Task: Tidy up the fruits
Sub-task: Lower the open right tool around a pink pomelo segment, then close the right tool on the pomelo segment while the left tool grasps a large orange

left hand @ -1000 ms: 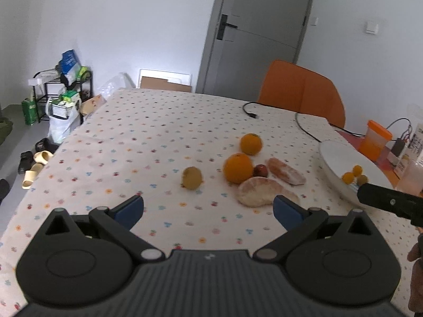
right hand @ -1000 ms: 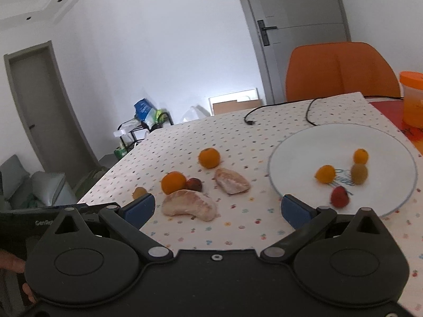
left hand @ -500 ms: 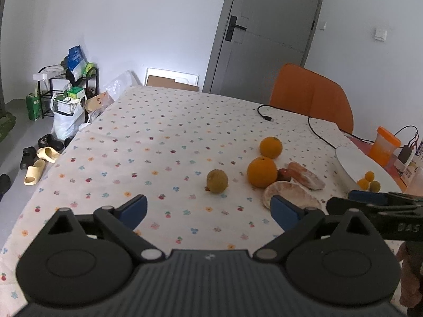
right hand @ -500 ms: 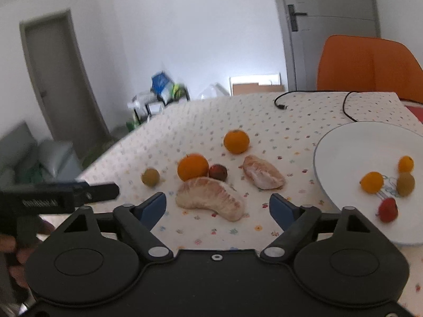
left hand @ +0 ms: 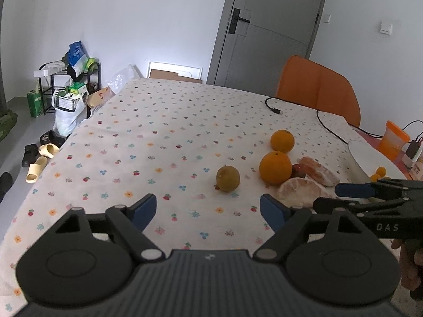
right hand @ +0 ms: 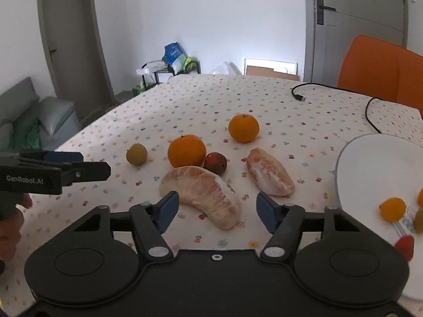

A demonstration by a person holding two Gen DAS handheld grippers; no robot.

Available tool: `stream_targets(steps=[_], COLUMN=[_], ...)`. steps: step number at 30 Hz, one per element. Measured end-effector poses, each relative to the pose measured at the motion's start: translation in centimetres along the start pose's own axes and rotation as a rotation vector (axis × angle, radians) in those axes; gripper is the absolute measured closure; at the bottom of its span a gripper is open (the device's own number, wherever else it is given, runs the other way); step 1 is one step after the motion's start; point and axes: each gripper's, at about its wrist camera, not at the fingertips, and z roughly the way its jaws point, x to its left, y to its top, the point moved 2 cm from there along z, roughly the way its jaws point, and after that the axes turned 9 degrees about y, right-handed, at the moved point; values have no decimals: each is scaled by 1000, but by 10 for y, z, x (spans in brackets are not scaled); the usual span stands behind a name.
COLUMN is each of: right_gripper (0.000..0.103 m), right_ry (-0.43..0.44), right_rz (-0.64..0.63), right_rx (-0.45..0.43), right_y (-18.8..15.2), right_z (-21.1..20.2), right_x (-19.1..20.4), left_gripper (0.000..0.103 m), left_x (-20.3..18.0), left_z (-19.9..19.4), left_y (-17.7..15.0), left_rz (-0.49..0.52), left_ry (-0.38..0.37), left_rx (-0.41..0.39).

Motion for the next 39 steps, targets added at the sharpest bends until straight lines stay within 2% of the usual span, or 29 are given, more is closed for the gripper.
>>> stream_targets(steps=[12, 18, 24, 28, 33, 35, 39], right_gripper=[43, 42, 48, 62, 63, 64, 67], right_ry=[69, 104, 123, 111, 89, 77, 56], right_rz=[-79, -188, -188, -195, -146, -129, -95], right_rx=[42, 53, 33, 29, 10, -7, -52], right_y=[6, 6, 7, 6, 3, 2, 4], right_z=[17, 23, 23, 17, 8, 2, -15], right_x=[-4, 10, 8, 8, 1, -2, -9], left_gripper=[21, 21, 21, 24, 29, 33, 36], left_x=[-2, -1, 0, -2, -13, -18, -28], left_z=[10, 10, 10, 10, 11, 12, 13], left_y=[0, 0, 0, 0, 1, 2, 6], left_rz=[1, 1, 8, 10, 21, 29, 42], left_ry=[-9, -4, -9, -15, -32, -39, -52], left_rx=[16, 16, 13, 14, 14, 15, 9])
